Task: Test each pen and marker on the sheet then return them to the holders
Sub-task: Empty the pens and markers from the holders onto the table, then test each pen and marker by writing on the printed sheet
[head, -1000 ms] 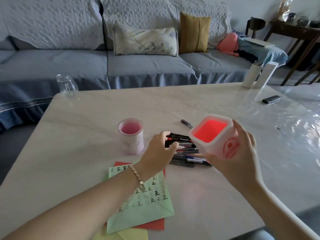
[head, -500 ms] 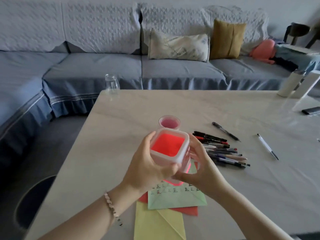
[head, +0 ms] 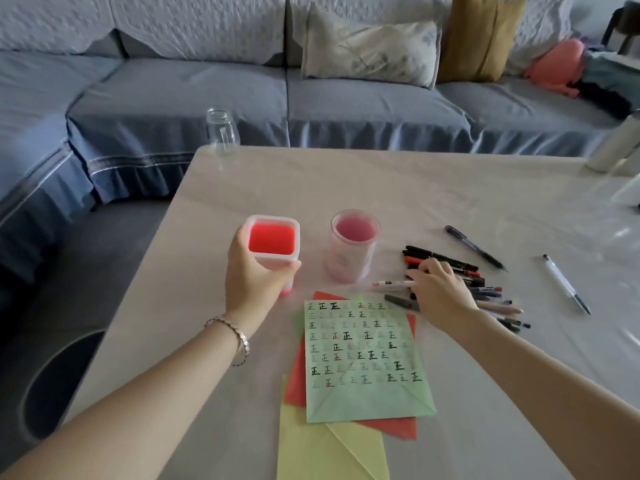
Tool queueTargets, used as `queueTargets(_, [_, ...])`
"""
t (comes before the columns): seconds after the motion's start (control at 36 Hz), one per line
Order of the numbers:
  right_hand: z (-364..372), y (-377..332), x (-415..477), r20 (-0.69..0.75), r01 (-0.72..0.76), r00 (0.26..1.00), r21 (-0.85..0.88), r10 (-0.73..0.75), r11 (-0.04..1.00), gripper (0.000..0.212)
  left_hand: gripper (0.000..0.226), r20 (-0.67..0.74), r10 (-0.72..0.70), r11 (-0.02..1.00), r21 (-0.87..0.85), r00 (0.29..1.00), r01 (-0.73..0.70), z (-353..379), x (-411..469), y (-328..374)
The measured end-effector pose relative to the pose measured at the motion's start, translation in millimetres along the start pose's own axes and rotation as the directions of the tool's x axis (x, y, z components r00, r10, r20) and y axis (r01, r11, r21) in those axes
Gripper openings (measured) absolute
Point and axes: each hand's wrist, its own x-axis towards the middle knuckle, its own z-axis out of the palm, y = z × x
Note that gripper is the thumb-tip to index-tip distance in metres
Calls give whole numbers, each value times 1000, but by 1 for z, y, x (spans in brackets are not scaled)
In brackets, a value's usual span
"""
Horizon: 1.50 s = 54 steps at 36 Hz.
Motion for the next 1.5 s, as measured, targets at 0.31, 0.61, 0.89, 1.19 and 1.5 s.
queueTargets(0.31, [9,2,6,-190,191,964,10,-186,981,20,91,-84,224,945,262,971,-196,-3,-36,-11])
queueTargets(0.61, [-30,-14,-76,112,-80,963,987,245,-140,25,68,629,279,811,250,725,-529,1,-119,-56])
queueTargets(0.89, [-41,-22,-92,392,-156,904,675,171,-721,33,58,617,292,739,339,731,-582,3,-124,-59])
queueTargets(1.19, [-40,-28,-89,411,-103,899,530,149,-842,50,67,645,242,754,344,725,-559,-8,-124,-60])
queueTargets(1.5, [-10,-38,-108,400,-259,904,794,152,-550,60,69,644,195,724,415,740,-551,0,-122,-57])
